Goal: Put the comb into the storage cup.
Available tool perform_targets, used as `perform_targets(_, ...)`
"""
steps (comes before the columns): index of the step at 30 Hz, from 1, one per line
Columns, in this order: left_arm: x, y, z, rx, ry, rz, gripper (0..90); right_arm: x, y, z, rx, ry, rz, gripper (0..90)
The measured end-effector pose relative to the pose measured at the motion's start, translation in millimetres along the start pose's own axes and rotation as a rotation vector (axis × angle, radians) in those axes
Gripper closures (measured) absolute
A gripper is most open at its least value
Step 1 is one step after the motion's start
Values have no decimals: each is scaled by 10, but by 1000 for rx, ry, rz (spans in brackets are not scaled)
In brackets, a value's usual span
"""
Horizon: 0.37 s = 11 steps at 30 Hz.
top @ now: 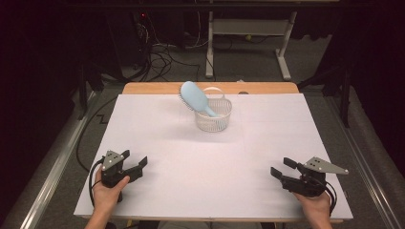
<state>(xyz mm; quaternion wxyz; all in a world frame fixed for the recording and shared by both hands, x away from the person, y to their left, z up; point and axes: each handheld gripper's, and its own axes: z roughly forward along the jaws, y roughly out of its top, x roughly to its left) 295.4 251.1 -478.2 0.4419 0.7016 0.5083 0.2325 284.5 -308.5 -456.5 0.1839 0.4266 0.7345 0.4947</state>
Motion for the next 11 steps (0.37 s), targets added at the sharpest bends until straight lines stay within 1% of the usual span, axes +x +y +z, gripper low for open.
perform_targets(6,-29,4,10,11,6,28,242,1,0,4,2,-1,-1,314)
perform_targets(11,-30,6,11,13,6,31,242,-9,-2,3,1,-4,6,314)
